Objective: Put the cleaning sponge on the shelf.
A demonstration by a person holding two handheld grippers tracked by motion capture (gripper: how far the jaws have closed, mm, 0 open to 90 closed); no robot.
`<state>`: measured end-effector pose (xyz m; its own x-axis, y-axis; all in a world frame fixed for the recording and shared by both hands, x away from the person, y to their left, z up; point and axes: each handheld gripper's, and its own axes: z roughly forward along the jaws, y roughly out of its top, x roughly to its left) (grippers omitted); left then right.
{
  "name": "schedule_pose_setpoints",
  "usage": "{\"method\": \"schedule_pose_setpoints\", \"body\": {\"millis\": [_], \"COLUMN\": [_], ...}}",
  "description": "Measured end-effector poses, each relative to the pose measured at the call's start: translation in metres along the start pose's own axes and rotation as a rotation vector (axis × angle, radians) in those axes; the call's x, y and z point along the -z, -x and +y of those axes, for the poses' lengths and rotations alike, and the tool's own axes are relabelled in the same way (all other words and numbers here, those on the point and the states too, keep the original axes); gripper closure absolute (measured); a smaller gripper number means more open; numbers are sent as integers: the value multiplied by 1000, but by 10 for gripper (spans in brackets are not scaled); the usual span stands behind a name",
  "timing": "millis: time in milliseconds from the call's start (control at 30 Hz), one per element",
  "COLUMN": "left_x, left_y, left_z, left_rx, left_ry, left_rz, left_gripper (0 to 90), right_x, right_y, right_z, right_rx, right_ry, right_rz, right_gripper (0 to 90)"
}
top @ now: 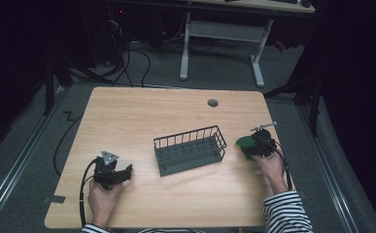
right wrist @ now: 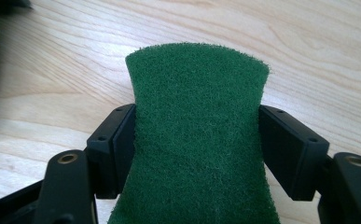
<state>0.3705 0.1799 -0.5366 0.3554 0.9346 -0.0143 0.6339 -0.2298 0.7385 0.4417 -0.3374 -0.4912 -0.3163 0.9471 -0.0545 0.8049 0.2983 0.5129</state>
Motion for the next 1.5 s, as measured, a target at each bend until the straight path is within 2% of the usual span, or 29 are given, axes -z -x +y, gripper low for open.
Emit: {"method": "schedule_pose_setpoints", "body": {"millis": [200, 400, 467, 600, 633, 800, 900, 933, 967, 1033, 1233, 1367, 1400, 1500], "left_x": [0, 0, 0, 0, 0, 0, 0, 0, 0, 0, 0, 0, 0, 0], "left_y": [0, 0, 0, 0, 0, 0, 0, 0, 0, 0, 0, 0, 0, 0], "left_z": [0, 0, 0, 0, 0, 0, 0, 0, 0, 0, 0, 0, 0, 0], "left_rx": [0, -1, -1, -1, -1, -2, -1, -1, -1, -2, -2, -2, -2, -2], "left_ry": [0, -1, 0, 0, 0, 0, 1, 1, 1, 2, 2, 2, 2, 2], "left_rz": [0, -3, -4, -4, -3, -4, -9, -9, -11, -11, -14, -14, -15, -15], "left_gripper": [253, 253, 253, 254, 254, 254, 254, 254, 254, 254, 254, 254, 254, 254], "right_x": [16, 35, 46, 57, 66, 79, 92, 92, 98, 100, 108, 108, 107, 105], "right_y": [-10, -14, -15, -18, -22, -30, -43, -43, -49, -53, -75, -84, -92, -102], "right_z": [2, 2, 2, 4, 7, 14, 23, 23, 27, 29, 46, 52, 57, 64], "right_rx": [39, 40, 31, 42, 49, 62, 95, 95, 116, 120, 170, 191, 196, 212], "right_ry": [58, 114, 145, 170, 189, 216, 248, 248, 261, 264, 284, 291, 291, 293], "right_rz": [22, 44, 68, 68, 73, 83, 84, 84, 82, 86, 117, 131, 147, 161], "right_gripper": [316, 318, 318, 319, 319, 319, 319, 319, 319, 319, 319, 319, 319, 320]}}
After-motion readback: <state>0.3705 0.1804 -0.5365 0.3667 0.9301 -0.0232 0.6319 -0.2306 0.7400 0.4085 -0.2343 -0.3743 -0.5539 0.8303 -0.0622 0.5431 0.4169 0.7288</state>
